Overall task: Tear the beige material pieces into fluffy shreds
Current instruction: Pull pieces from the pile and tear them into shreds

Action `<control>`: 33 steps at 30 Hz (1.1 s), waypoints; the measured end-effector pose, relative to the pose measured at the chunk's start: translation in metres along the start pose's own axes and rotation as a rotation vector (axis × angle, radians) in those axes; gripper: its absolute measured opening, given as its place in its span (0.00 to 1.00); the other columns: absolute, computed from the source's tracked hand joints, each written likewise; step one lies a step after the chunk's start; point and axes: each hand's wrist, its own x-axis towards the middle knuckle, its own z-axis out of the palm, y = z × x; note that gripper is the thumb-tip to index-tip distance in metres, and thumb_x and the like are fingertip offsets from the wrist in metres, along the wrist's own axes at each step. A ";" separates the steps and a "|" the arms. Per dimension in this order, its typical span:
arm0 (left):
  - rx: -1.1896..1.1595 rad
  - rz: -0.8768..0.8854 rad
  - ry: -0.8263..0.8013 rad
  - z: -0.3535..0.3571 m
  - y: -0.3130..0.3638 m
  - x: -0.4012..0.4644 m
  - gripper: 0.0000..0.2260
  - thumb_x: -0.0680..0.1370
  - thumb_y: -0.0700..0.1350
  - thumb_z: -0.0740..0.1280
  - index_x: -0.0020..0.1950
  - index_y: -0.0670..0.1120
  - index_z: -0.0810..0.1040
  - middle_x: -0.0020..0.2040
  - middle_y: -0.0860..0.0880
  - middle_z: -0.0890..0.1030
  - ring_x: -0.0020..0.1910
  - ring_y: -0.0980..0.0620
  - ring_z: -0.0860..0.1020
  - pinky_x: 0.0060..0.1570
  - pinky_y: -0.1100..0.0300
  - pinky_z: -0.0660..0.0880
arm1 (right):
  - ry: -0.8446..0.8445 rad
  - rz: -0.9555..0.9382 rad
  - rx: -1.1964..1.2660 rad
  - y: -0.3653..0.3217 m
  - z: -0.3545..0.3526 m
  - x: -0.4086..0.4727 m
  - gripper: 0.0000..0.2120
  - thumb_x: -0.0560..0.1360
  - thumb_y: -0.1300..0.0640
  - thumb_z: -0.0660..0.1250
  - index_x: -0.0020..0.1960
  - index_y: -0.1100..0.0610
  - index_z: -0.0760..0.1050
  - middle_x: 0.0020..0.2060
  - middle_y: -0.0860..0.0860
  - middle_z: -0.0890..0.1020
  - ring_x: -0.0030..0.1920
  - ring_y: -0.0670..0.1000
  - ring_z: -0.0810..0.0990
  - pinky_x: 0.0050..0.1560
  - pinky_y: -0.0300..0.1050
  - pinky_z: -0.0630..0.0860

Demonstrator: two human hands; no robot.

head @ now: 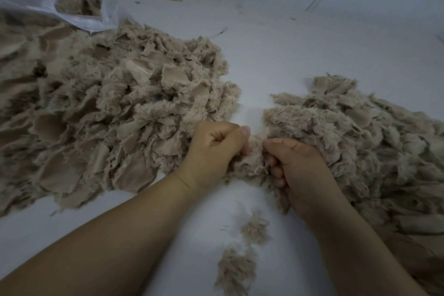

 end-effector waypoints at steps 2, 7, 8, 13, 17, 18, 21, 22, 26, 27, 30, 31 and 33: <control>-0.075 -0.069 0.018 -0.002 -0.002 0.001 0.17 0.77 0.42 0.64 0.30 0.37 0.78 0.19 0.57 0.69 0.21 0.62 0.66 0.26 0.70 0.64 | 0.008 0.002 -0.008 -0.001 0.001 -0.001 0.23 0.80 0.54 0.66 0.26 0.52 0.74 0.20 0.50 0.67 0.20 0.49 0.59 0.20 0.34 0.57; -0.053 -0.215 0.096 0.004 -0.007 0.006 0.07 0.77 0.38 0.69 0.39 0.41 0.76 0.27 0.41 0.73 0.23 0.56 0.68 0.25 0.66 0.65 | -0.006 -0.002 0.032 -0.002 0.001 -0.001 0.22 0.81 0.56 0.64 0.28 0.51 0.78 0.22 0.48 0.71 0.20 0.46 0.61 0.19 0.35 0.59; -0.081 -0.265 0.145 0.005 -0.008 0.008 0.06 0.78 0.39 0.69 0.42 0.42 0.75 0.28 0.38 0.72 0.24 0.53 0.67 0.25 0.64 0.64 | -0.008 -0.006 0.045 -0.002 0.000 -0.001 0.22 0.81 0.57 0.64 0.29 0.50 0.79 0.23 0.48 0.72 0.21 0.45 0.62 0.19 0.35 0.60; -0.055 -0.369 0.022 0.004 -0.003 0.013 0.17 0.72 0.54 0.71 0.36 0.41 0.74 0.23 0.51 0.71 0.20 0.55 0.66 0.22 0.66 0.63 | -0.018 -0.012 0.066 -0.001 0.000 0.000 0.20 0.82 0.55 0.64 0.32 0.49 0.80 0.25 0.49 0.73 0.23 0.47 0.62 0.21 0.36 0.58; -0.024 -0.344 -0.063 0.003 -0.008 0.009 0.12 0.77 0.38 0.70 0.38 0.33 0.73 0.27 0.44 0.67 0.22 0.56 0.60 0.23 0.67 0.56 | -0.010 0.008 0.027 -0.005 0.001 -0.002 0.23 0.77 0.41 0.68 0.28 0.52 0.76 0.24 0.50 0.72 0.22 0.47 0.64 0.21 0.37 0.59; -0.039 -0.338 -0.078 0.002 -0.009 0.008 0.11 0.78 0.37 0.69 0.38 0.33 0.74 0.28 0.43 0.68 0.22 0.56 0.60 0.23 0.67 0.56 | -0.014 0.004 -0.009 -0.006 0.001 -0.004 0.24 0.72 0.35 0.69 0.27 0.52 0.75 0.22 0.50 0.71 0.21 0.47 0.64 0.20 0.35 0.61; -0.041 -0.327 -0.131 0.001 -0.006 0.006 0.06 0.77 0.36 0.69 0.41 0.34 0.78 0.32 0.37 0.74 0.26 0.52 0.66 0.26 0.65 0.62 | -0.007 -0.030 -0.089 -0.007 0.005 -0.008 0.24 0.72 0.37 0.70 0.24 0.50 0.75 0.20 0.48 0.69 0.19 0.45 0.63 0.20 0.34 0.62; -0.044 -0.328 -0.138 0.002 -0.005 0.006 0.04 0.76 0.35 0.70 0.42 0.36 0.79 0.34 0.37 0.76 0.29 0.50 0.68 0.28 0.63 0.65 | 0.007 -0.028 -0.081 -0.005 0.005 -0.007 0.25 0.76 0.41 0.69 0.23 0.50 0.74 0.20 0.48 0.70 0.19 0.45 0.64 0.20 0.34 0.62; -0.138 -0.373 -0.007 0.001 -0.007 0.011 0.07 0.76 0.34 0.69 0.40 0.43 0.79 0.35 0.43 0.78 0.36 0.47 0.72 0.36 0.60 0.71 | 0.012 0.017 -0.024 -0.004 0.003 -0.002 0.25 0.81 0.52 0.65 0.25 0.52 0.72 0.22 0.50 0.69 0.20 0.47 0.61 0.19 0.35 0.58; -0.134 -0.387 0.017 0.000 -0.007 0.012 0.07 0.77 0.34 0.69 0.41 0.43 0.79 0.36 0.42 0.77 0.36 0.46 0.71 0.36 0.59 0.69 | 0.004 0.013 -0.030 -0.004 0.003 -0.002 0.25 0.81 0.52 0.64 0.25 0.52 0.72 0.22 0.50 0.68 0.20 0.48 0.61 0.20 0.35 0.58; -0.058 -0.428 -0.063 0.000 -0.008 0.012 0.05 0.76 0.38 0.71 0.42 0.39 0.78 0.34 0.43 0.76 0.31 0.49 0.70 0.30 0.61 0.67 | -0.013 -0.011 0.070 -0.003 0.003 -0.001 0.25 0.82 0.54 0.64 0.26 0.51 0.73 0.24 0.50 0.69 0.22 0.47 0.61 0.21 0.38 0.58; -0.021 -0.434 -0.116 0.000 -0.009 0.012 0.07 0.75 0.40 0.73 0.44 0.37 0.78 0.34 0.44 0.76 0.30 0.51 0.71 0.28 0.62 0.67 | -0.015 -0.010 0.120 -0.004 0.003 -0.001 0.25 0.82 0.55 0.64 0.25 0.51 0.74 0.24 0.49 0.69 0.22 0.46 0.62 0.20 0.38 0.59; 0.021 -0.454 -0.212 -0.001 -0.008 0.012 0.10 0.72 0.41 0.76 0.46 0.37 0.80 0.35 0.44 0.78 0.31 0.51 0.73 0.30 0.60 0.70 | -0.005 0.000 0.185 -0.005 0.002 0.000 0.26 0.82 0.55 0.63 0.25 0.51 0.73 0.24 0.48 0.69 0.21 0.44 0.62 0.19 0.36 0.59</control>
